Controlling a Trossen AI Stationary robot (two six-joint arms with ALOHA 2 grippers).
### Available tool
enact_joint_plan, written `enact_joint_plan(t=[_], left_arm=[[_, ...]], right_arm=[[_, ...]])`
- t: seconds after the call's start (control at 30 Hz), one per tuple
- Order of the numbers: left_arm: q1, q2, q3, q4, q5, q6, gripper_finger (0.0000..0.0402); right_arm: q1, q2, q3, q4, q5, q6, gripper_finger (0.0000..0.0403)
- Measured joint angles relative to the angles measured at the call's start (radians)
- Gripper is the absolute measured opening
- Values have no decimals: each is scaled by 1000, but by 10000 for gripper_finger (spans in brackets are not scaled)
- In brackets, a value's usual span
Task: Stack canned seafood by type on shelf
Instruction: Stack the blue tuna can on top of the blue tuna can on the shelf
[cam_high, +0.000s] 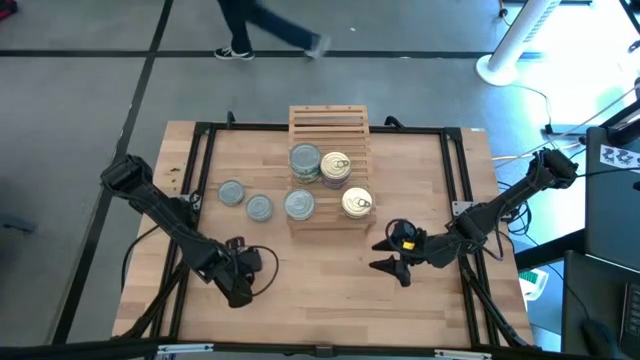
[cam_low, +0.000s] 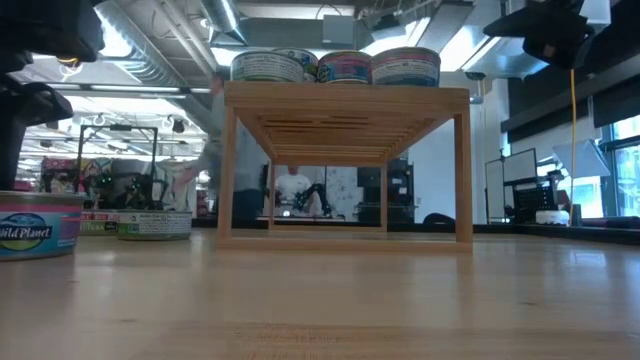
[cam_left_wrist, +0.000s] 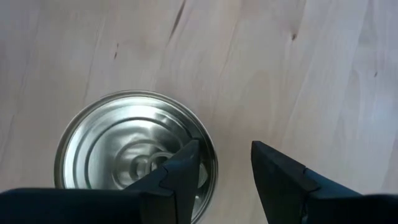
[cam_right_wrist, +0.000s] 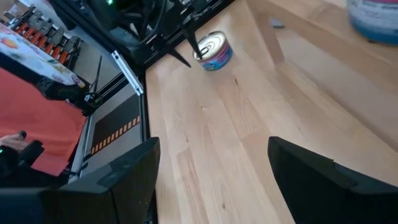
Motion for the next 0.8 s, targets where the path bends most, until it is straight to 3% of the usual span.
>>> enact_joint_plan(t=[0.33,0.53,0.8], left_arm=[[1,30,2,-4,0,7,143],[1,31,2,-24,-5,29,122],[17,31,1,-37,-2,37,65]], right_arm=[[0,12,0,22,94,3,299],[0,103,0,126,104,-1,299],[0,311,1,370,58,-256,299]])
